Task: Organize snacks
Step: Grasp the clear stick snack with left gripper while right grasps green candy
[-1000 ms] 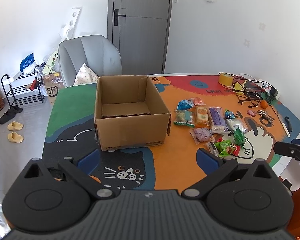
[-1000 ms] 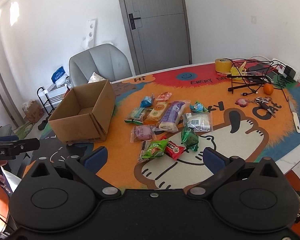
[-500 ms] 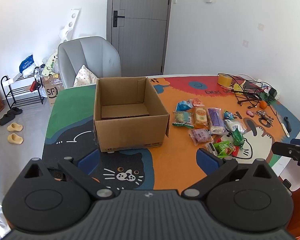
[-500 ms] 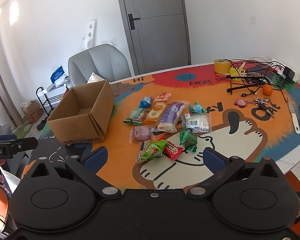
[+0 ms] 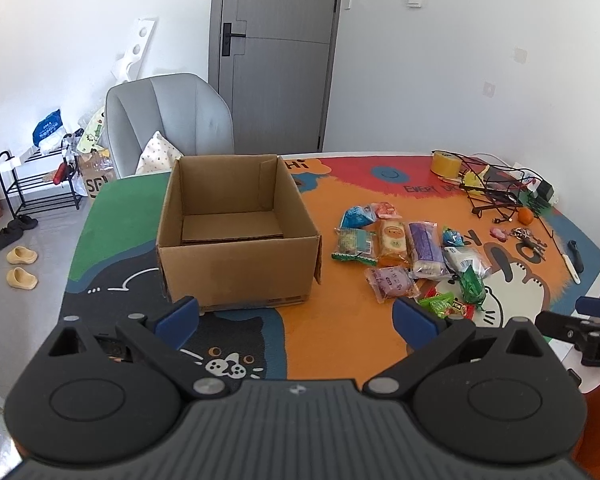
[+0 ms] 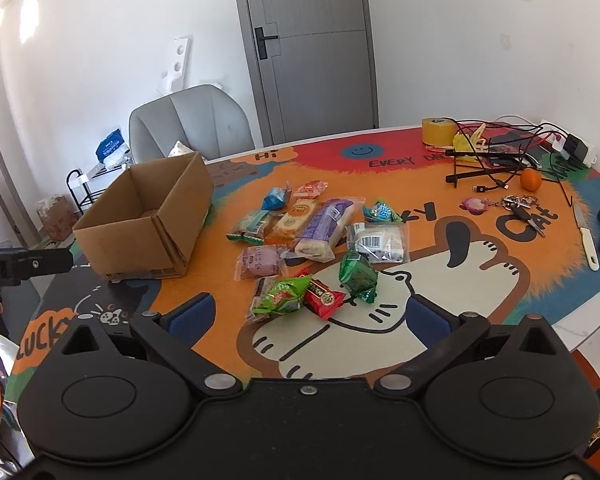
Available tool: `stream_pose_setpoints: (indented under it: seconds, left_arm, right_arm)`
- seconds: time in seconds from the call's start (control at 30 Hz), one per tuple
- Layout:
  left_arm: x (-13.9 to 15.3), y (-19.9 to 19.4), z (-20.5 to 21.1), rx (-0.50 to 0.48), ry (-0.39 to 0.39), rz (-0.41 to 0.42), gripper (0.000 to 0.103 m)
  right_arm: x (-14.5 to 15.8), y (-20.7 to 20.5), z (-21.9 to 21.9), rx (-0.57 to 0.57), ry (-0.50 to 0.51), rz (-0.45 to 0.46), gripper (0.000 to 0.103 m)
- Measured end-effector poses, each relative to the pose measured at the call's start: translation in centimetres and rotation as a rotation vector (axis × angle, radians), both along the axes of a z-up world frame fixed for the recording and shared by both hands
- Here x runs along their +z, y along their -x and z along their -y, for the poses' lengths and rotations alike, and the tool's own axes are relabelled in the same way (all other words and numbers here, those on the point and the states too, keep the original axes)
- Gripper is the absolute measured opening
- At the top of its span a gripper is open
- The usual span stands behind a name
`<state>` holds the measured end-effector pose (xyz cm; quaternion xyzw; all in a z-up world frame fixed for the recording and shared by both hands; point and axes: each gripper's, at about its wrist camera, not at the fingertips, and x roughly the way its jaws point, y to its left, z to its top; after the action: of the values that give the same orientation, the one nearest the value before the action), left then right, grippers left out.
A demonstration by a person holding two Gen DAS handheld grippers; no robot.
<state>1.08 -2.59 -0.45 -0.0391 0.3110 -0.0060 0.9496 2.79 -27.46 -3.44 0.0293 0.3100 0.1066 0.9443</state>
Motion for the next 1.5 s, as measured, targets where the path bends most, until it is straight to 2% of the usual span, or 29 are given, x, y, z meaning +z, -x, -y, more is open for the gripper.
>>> stream_pose_setpoints:
  seconds: [0.23,0.33,0.5,0.7,0.93,1.03,1.13,1.33,1.4,1.5]
  left_arm:
    - [-1.7,-2.0,1.6,-0.026,0.043,-0.021,0.102]
    - [-2.4,-2.8,2.3,-0.039,0.072,-0.025,0.101]
    - [-3.8,-4.2,3.8,-0.039,0.077,-0.036,0.101]
    - [-6.2,-6.2,5.4,-0.026,0.069,-0.056,0.100]
    - [-8.4,-8.9,7.3,-0.056,0.067,-0.127,0.077]
    - [-9.0,-9.8,8.1,-0.070,0.067,-0.141,0.068]
    - [-9.8,-10.7,8.8,-0.077,0.062,-0.164,0.063]
    - [-10.5,-11.6,10.0,-0.095,0.053,-0.181,0.054]
    - [-10.8,-11.7,10.1,-0.102,0.058,-0.183,0.053]
    - [-10.9,-11.6,10.7,-0.105,0.024,-0.176,0.052]
  right_arm:
    - [-1.7,-1.0,1.2,-0.015,-0.018,0.022,0.103]
    - [-2.7,-1.5,1.4,-0.009,-0.040,0.001,0.103]
    - [-4.0,-1.9,1.8,-0.044,-0.028,0.033,0.103]
    - [-5.5,-3.4,2.2,-0.105,-0.061,0.045,0.103]
    - [-6.8,-5.1,2.5,-0.126,-0.058,0.054,0.101]
    - [-7.4,-6.0,3.2,-0.142,-0.089,0.038,0.096]
    - [-8.0,-6.5,3.7,-0.150,-0.099,0.036,0.094]
    - [-9.1,-7.4,4.3,-0.129,-0.163,0.005,0.078]
    - [-9.2,-7.6,4.3,-0.120,-0.166,0.014,0.078]
    - [-9.5,-8.3,4.3,-0.118,-0.175,0.000,0.078]
